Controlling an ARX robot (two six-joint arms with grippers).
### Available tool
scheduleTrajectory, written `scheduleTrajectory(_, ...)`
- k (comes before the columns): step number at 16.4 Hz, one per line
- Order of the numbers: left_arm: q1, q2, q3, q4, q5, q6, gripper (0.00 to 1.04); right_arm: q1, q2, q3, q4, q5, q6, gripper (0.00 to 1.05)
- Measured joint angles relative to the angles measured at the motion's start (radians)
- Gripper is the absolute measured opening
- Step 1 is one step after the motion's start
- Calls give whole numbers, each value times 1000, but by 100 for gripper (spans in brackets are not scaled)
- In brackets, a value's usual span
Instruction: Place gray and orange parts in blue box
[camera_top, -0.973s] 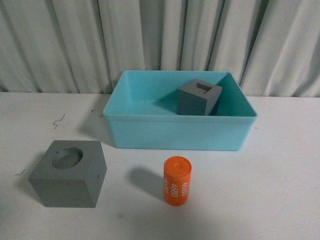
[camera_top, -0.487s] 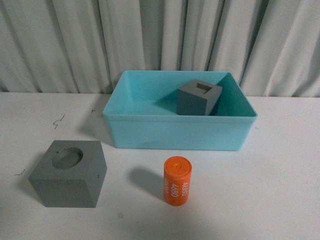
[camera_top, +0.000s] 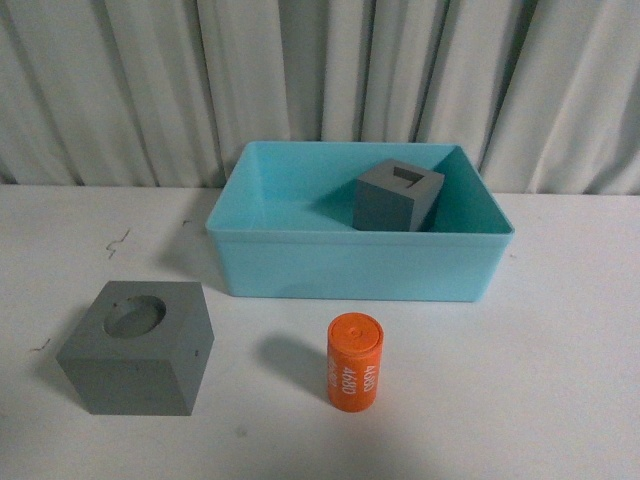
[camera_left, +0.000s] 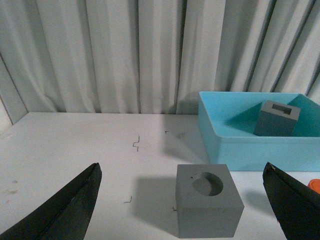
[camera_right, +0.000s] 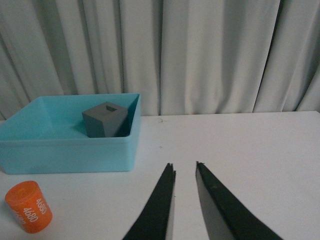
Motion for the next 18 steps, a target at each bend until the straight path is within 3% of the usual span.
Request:
scheduleTrajectory(5,0,0,0,0,0,0,98,0,0,0,0,0,0,78)
scheduleTrajectory(6,19,57,64,-196,77,-3,98,0,0,0,-1,0,0,89)
scheduleTrajectory(7,6,313,193,-407,180,-24,98,0,0,0,2,-1,0,99)
scheduleTrajectory(8,-58,488,270,-488,195,-54,98,1,0,0,1,-1,0,99)
scheduleTrajectory(9,-141,624,285,-470,195,-99,98,-1,0,0,-1,1,0,97)
scheduleTrajectory(13,-304,991,315,-229,119,-204,98,0,0,0,0,0,0,98)
scheduleTrajectory(18,-313,1291,532,-38,114,-248,98,0,0,0,0,0,0,98)
